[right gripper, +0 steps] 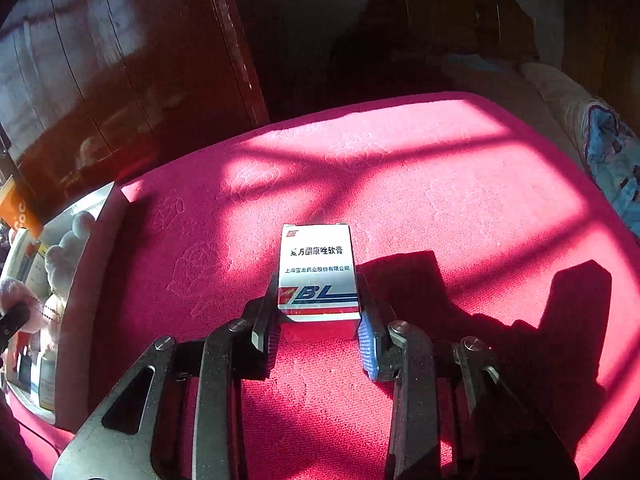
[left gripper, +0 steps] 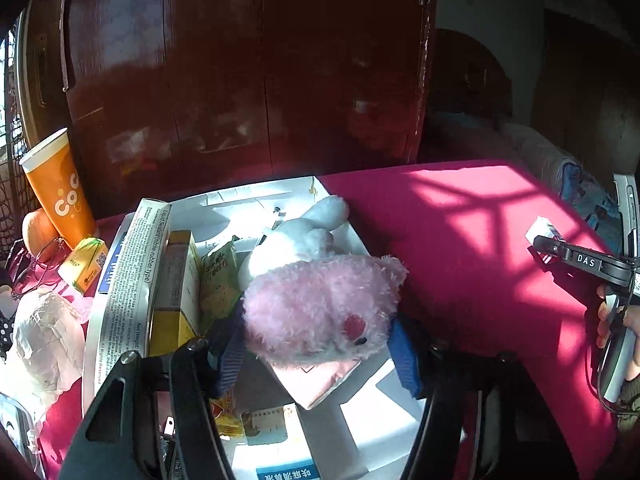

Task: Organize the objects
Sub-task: 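Grasp the BL medicine box with the right gripper while the left gripper grasps the pink plush, then carry the BL box to the tray with the right gripper while the left gripper holds the pink plush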

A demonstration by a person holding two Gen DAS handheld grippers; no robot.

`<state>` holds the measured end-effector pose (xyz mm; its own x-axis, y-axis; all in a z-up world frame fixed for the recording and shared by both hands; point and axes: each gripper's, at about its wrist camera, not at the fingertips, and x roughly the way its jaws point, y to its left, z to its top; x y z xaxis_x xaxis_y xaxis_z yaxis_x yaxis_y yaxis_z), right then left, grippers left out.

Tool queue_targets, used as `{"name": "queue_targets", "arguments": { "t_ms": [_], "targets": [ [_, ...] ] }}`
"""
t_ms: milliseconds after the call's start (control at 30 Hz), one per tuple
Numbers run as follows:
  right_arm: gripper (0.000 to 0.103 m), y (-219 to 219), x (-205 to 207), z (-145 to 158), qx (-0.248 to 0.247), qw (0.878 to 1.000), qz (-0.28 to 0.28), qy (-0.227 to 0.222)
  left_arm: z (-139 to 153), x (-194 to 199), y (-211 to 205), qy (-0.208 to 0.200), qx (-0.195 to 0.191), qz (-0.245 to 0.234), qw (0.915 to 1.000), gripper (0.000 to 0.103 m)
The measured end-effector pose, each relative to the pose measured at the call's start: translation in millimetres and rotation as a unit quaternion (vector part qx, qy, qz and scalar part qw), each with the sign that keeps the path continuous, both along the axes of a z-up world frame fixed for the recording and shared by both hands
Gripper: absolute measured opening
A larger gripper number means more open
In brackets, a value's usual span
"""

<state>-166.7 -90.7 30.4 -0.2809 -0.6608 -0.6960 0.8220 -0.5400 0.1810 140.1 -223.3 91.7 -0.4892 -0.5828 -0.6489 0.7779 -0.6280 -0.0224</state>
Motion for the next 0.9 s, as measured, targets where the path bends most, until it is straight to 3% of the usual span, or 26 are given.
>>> {"name": "queue_targets", "arguments": {
  "t_ms": [267, 600, 900],
  "targets": [
    [0.032, 33, 26, 31, -0.055, 0.998, -0.003, -0.008, 23, 3, 22, 0.028, -0.028, -0.003, 0.9992, 0.063],
    [0.032, 62, 65, 68, -0.091, 0.994, 0.002, 0.055, 47, 19, 44, 0.047, -0.058, 0.015, 0.9971, 0.063],
    [0.032, 65, 82, 88, -0.115, 0.991, 0.016, 0.061, 62, 34, 53, 0.066, -0.074, 0.025, 0.9948, 0.063]
  ]
}}
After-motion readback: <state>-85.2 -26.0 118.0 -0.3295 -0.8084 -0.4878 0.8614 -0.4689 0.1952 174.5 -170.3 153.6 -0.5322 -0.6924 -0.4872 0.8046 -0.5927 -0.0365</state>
